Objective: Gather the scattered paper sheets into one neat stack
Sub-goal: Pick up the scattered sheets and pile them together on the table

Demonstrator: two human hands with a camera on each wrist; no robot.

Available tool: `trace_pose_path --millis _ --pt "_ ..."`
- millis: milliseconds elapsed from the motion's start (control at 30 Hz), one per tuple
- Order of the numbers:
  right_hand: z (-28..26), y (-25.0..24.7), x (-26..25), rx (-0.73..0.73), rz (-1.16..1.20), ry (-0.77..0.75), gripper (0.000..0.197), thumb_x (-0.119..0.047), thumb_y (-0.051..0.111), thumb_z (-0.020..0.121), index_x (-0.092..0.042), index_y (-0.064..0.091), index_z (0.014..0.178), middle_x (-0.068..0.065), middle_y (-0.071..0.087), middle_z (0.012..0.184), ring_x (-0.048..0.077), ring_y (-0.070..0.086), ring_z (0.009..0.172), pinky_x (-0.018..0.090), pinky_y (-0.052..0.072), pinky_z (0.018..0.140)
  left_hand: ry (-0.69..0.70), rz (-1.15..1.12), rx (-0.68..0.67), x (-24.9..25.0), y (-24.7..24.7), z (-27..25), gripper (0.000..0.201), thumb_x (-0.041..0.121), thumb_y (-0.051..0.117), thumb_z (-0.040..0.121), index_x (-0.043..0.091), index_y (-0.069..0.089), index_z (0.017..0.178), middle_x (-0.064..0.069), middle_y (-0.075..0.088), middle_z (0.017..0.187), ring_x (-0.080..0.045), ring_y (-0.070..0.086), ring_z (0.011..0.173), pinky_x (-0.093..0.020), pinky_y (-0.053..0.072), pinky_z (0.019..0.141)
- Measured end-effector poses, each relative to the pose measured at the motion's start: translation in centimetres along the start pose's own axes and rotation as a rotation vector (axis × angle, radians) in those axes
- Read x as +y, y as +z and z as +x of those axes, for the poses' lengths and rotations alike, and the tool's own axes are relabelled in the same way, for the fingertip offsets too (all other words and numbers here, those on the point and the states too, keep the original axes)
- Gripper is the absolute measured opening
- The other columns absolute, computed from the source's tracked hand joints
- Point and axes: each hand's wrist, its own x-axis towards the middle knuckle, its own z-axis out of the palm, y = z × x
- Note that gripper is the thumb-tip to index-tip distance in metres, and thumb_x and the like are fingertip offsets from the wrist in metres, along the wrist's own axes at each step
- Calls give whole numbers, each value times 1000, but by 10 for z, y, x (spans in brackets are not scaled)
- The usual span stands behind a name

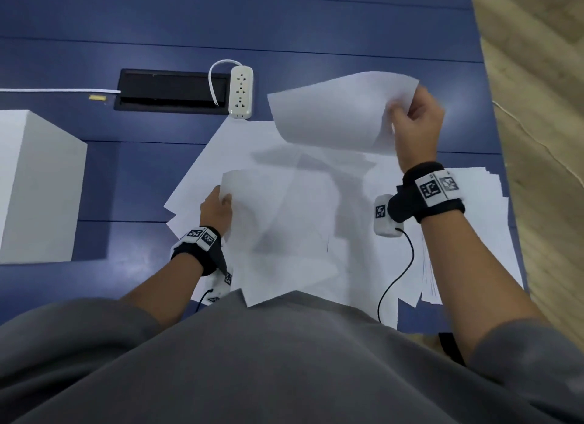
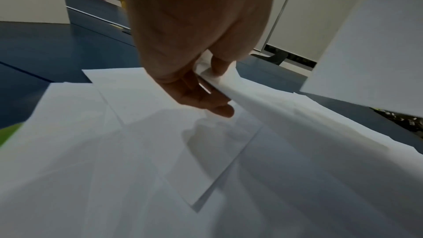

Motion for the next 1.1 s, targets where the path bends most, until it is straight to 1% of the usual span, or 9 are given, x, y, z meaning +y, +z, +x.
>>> trace_pose_path --millis 167,367,533,700,833,900,967,1033,1100 --pt "9 -16 -23 -389 200 145 23 8 52 78 -5 66 92 -5 71 76 15 63 71 25 49 68 42 -124 10 13 9 1 27 5 34 96 5 51 117 -8 58 102 -24 50 91 -29 38 79" --pt "7 -7 -5 -620 169 472 16 -3 55 82 -1 66 93 3 69 70 17 61 59 21 46 56 27 -401 -110 33 21 1 33 9 36 96 13 54 123 -6 61 108 -22 57 92 -33 46 77" --pt "-11 12 53 -465 -171 523 33 -17 61 76 13 58 91 10 60 75 20 55 66 31 44 66 -48 -569 -257 55 30 -2 24 7 50 91 14 63 110 -9 69 104 -28 65 90 -34 52 66" --pt "-37 1 90 -284 -121 605 19 -13 63 81 3 66 89 16 65 83 23 58 73 36 47 71 -4 -657 -409 84 33 -17 21 12 59 88 20 64 107 -3 70 98 -19 66 80 -29 55 62" --pt "-42 -13 99 -297 -16 680 35 -22 69 76 10 56 84 14 55 78 23 50 69 34 43 67 -37 -673 -483 88 36 -13 26 14 52 95 16 61 119 -7 68 112 -26 65 98 -36 56 74" --pt "-43 -16 102 -250 -55 667 30 -25 69 77 2 54 76 11 44 75 22 38 68 30 33 64 -88 -763 -570 85 37 -13 30 30 44 100 19 58 124 -5 65 121 -25 62 111 -41 53 89" --pt "-44 -22 113 -162 -74 679 36 -27 68 75 4 50 74 11 43 75 22 36 69 32 32 65 -168 -836 -647 81 40 -16 48 52 32 98 23 55 129 0 64 125 -19 62 113 -36 52 90" --pt "-48 -29 128 -93 -64 712 47 -31 69 70 10 54 86 20 57 79 23 49 72 39 45 71 -214 -805 -658 78 45 -22 46 54 35 96 24 57 124 2 66 119 -18 65 106 -31 53 82" --pt "-54 -34 137 -31 -27 763 47 -30 75 69 0 61 103 20 64 96 25 59 85 43 50 87 -155 -688 -631 76 55 -29 30 39 57 92 25 57 118 3 66 116 -21 63 106 -30 53 80"
